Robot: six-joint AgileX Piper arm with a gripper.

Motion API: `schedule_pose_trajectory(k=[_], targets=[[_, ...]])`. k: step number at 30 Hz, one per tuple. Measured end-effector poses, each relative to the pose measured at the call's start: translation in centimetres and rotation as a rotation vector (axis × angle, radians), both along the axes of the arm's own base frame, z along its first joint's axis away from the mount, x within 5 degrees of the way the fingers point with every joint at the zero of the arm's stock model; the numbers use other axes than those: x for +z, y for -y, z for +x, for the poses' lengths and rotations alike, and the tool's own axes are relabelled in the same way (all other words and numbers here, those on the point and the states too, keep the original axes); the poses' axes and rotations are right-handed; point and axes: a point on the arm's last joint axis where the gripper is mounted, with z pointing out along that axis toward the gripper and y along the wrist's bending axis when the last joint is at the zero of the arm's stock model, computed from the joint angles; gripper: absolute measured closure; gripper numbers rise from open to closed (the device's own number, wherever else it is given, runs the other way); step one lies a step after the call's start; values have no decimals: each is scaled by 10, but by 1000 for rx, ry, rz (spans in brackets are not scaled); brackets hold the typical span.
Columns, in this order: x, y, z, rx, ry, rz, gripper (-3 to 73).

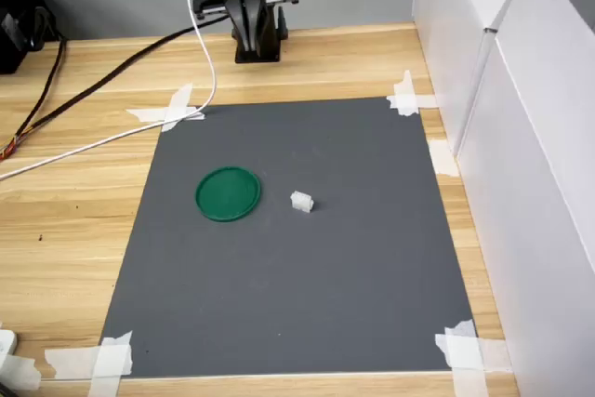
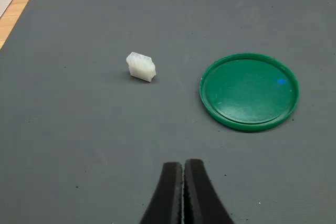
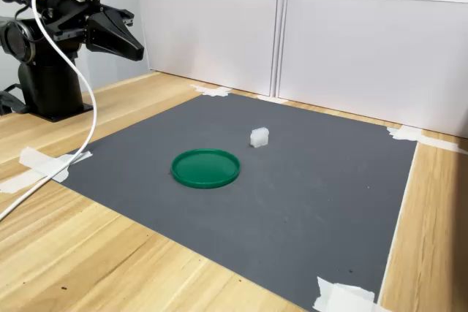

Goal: Grasp a white terminal and put it in the green lid.

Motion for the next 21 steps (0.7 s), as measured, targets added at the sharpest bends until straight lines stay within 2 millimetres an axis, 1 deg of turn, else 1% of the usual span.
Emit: schedule_pose_trajectory(k=[16,21], targets=[[0,0,0,1,-5,-1,710],[-1,0,-1,12,-8,-37,710]])
